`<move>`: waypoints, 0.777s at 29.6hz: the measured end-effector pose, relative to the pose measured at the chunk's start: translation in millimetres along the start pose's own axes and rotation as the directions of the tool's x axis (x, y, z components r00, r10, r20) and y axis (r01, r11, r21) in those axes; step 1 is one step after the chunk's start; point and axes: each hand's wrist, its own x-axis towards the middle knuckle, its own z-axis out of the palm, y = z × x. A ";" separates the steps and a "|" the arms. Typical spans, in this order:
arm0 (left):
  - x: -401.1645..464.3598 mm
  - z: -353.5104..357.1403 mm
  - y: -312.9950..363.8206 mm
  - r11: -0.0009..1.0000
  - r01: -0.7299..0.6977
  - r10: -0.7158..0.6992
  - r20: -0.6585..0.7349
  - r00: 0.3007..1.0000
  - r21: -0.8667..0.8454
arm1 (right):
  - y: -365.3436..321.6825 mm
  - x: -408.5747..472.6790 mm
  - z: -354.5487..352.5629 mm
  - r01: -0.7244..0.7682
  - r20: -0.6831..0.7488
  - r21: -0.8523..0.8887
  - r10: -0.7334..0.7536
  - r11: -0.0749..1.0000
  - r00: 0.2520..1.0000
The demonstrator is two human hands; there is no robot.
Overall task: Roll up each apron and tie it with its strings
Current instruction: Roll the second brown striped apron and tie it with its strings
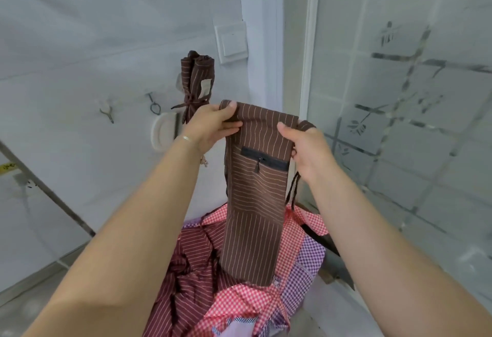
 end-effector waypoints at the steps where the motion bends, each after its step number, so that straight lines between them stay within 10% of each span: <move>1: 2.2 1.7 2.0 0.998 -0.039 0.039 0.015 0.999 -0.058 | -4.3 -0.1 0.0 0.099 -0.017 -0.085 -0.101 0.991 0.995; 6: -1.2 -6.1 3.8 0.961 -0.192 0.207 0.055 0.977 -0.200 | -1.8 -15.2 10.8 0.402 0.080 -0.215 -0.394 0.890 0.915; 10: -22.8 -51.2 -15.8 0.950 -0.148 0.163 0.034 0.986 -0.274 | 29.9 -33.6 41.4 0.404 0.240 -0.228 -0.351 0.886 0.905; 16: -58.5 -155.5 -90.9 0.929 0.306 -0.327 0.075 0.942 0.206 | 150.8 -63.6 85.9 -0.288 0.302 -0.081 0.298 0.954 0.905; 23: -115.2 -252.6 -208.6 0.395 0.492 -0.800 0.027 0.600 0.776 | 307.4 -126.7 109.4 -0.798 0.286 -0.168 0.803 0.579 0.522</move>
